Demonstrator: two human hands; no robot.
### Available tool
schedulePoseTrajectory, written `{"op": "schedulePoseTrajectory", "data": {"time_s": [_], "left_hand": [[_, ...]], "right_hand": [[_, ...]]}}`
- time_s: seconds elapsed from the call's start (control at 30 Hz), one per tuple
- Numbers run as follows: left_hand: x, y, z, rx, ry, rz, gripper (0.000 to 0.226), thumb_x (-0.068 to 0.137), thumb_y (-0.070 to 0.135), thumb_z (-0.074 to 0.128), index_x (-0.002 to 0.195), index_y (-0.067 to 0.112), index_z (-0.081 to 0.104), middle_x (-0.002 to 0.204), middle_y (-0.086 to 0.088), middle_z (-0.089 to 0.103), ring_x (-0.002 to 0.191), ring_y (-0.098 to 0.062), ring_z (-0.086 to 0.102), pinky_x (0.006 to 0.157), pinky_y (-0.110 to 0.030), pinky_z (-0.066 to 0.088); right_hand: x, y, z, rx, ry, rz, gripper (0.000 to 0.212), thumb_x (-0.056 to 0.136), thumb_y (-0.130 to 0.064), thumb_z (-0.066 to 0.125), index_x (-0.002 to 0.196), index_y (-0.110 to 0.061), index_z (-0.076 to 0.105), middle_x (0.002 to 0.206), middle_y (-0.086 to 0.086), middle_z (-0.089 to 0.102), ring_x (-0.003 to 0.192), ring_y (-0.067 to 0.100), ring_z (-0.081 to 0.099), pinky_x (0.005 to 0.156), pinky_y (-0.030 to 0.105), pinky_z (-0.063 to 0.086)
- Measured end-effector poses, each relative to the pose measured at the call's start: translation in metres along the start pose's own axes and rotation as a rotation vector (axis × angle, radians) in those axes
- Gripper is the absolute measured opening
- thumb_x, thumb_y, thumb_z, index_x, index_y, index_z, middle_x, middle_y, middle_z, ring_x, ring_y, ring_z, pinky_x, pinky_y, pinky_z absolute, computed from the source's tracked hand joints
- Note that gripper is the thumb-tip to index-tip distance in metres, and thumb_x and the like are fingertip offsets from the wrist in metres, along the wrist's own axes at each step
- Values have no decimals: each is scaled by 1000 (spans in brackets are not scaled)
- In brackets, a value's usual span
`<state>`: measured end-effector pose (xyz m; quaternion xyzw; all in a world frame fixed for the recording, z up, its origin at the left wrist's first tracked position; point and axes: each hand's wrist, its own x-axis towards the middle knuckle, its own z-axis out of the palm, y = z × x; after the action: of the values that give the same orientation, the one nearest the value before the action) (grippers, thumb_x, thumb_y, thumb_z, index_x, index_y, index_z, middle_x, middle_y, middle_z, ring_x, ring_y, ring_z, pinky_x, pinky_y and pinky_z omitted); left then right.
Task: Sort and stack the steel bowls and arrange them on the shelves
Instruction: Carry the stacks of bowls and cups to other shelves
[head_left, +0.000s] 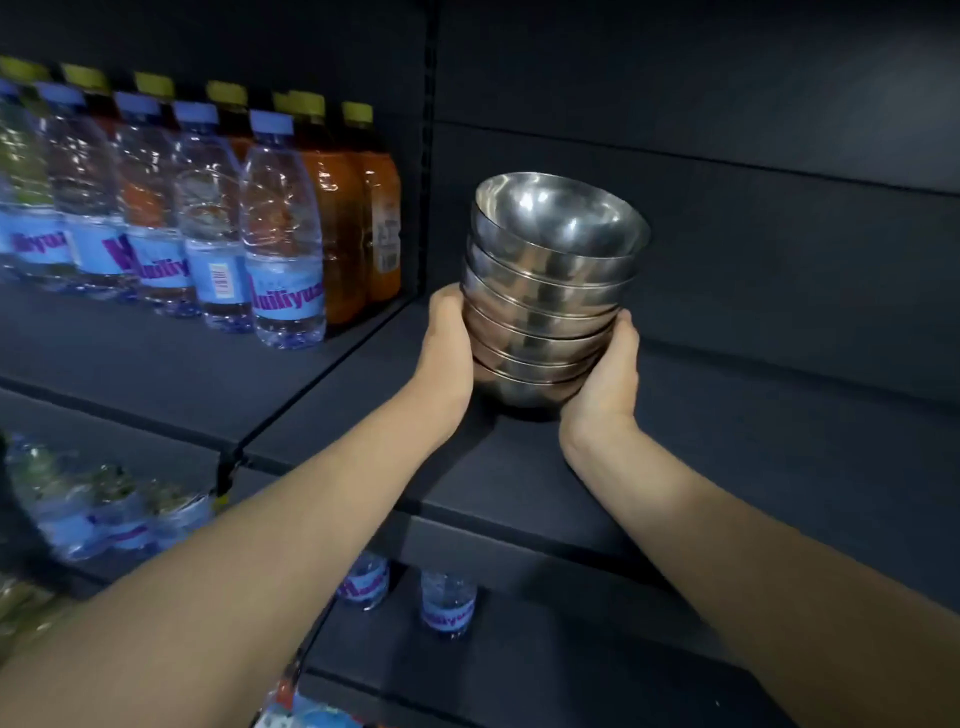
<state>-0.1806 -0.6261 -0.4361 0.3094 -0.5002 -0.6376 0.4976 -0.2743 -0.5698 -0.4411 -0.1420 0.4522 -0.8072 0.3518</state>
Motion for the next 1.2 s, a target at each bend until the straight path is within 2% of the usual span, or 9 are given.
{"op": "schedulePoseTrajectory", "data": {"time_s": [0.07, 0.13, 0.23, 0.4, 0.6, 0.83, 1.0, 1.13, 1.2], "left_hand": [[18, -2, -1, -18, -5, -14, 41, 97, 31, 29, 80, 17, 63, 83, 2, 69, 84, -13, 62, 74, -26, 48], [34, -5, 1, -23, -10, -30, 41, 97, 30, 28, 82, 17, 63, 86, -2, 68, 85, -15, 63, 71, -25, 49], [58, -11, 4, -28, -3, -44, 42, 99, 29, 26, 82, 18, 63, 84, -1, 67, 81, -13, 62, 69, -24, 48], [96, -22, 8, 1, -28, -46, 42, 99, 31, 26, 81, 19, 61, 80, 2, 66, 78, -10, 61, 71, -24, 47], [128, -31, 20, -12, 22, -29, 43, 99, 30, 22, 77, 18, 57, 77, 1, 62, 72, -10, 58, 63, -24, 45], [151, -45, 23, -32, 26, -27, 43, 98, 33, 25, 74, 19, 58, 76, 1, 63, 70, -10, 58, 61, -21, 46], [151, -44, 23, -48, 50, -39, 43, 98, 31, 27, 70, 18, 57, 71, 1, 61, 65, -8, 56, 44, -10, 44], [146, -41, 20, -9, 62, -53, 43, 99, 33, 26, 78, 18, 60, 76, 0, 62, 71, -9, 56, 58, -20, 43], [141, -37, 15, 25, 111, -63, 44, 92, 42, 30, 98, 15, 64, 95, -5, 66, 87, -15, 59, 76, -26, 47]], "right_hand": [[17, 6, 6, -16, -4, -7, 43, 96, -45, 42, 128, -22, 58, 116, -5, 65, 105, 12, 60, 95, 29, 46], [34, 12, 11, -31, -5, -11, 44, 96, -46, 41, 129, -22, 57, 118, -6, 64, 105, 12, 60, 92, 28, 45], [62, 20, 16, -79, 7, -37, 50, 94, -51, 41, 136, -25, 51, 133, -4, 58, 119, 16, 54, 105, 34, 41], [104, 25, 25, -122, -3, -58, 61, 86, -61, 41, 138, -30, 48, 139, -6, 52, 126, 17, 48, 112, 40, 34], [138, 32, 33, -152, -15, -64, 65, 83, -66, 39, 137, -31, 48, 137, -4, 54, 124, 20, 51, 110, 43, 36], [164, 36, 32, -174, -6, -80, 59, 89, -62, 37, 137, -29, 49, 132, -3, 58, 118, 19, 55, 107, 40, 40], [164, 36, 32, -167, -5, -82, 56, 91, -59, 38, 135, -28, 51, 129, -3, 60, 115, 19, 57, 104, 38, 43], [156, 34, 31, -194, -17, -86, 62, 85, -65, 38, 136, -31, 49, 132, -5, 58, 117, 18, 55, 105, 37, 40], [150, 32, 29, -211, 0, -79, 67, 81, -68, 39, 138, -33, 47, 136, -7, 54, 122, 18, 51, 109, 39, 36]]}}
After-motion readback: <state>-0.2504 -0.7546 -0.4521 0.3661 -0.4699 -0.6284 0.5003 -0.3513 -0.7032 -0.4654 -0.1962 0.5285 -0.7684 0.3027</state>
